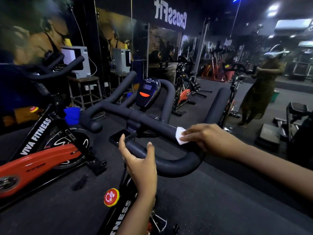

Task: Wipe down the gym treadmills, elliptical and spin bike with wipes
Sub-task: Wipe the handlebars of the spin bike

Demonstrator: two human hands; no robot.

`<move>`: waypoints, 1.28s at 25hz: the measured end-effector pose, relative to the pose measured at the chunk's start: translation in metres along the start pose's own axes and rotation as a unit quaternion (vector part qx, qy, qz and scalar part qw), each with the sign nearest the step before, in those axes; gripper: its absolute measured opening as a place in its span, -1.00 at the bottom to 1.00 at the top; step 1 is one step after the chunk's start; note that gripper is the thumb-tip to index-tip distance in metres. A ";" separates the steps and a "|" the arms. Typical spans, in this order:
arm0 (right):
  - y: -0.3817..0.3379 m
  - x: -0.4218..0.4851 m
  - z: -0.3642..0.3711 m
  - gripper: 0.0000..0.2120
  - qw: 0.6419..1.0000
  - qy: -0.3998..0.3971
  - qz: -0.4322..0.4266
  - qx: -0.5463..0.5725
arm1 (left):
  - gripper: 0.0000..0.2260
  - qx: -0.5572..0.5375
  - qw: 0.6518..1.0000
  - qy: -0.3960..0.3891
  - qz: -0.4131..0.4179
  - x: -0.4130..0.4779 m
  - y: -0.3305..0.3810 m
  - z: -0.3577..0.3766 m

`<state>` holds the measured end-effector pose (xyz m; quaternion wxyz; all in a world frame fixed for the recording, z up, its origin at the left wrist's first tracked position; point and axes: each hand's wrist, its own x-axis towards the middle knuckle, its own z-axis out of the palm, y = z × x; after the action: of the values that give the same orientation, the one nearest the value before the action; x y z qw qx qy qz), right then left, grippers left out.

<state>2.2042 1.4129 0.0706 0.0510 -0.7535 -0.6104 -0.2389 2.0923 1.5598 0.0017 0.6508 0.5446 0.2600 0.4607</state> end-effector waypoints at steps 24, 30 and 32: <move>0.019 -0.004 -0.006 -0.65 0.993 0.024 0.045 0.103 | -0.45 0.438 0.840 -0.225 0.227 0.063 0.032 -0.012; 0.063 0.082 0.015 -0.64 0.954 0.173 0.232 0.082 | -0.38 0.617 0.652 -0.366 0.244 0.084 0.028 0.017; 0.070 0.102 0.026 -0.64 0.939 0.144 0.301 0.086 | -0.36 0.633 0.638 -0.362 0.249 0.084 0.027 0.016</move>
<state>2.2931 1.4968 0.1057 0.2725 -0.8520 -0.3598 -0.2652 2.1343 1.6261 0.0449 0.0496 0.9906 0.0866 0.0939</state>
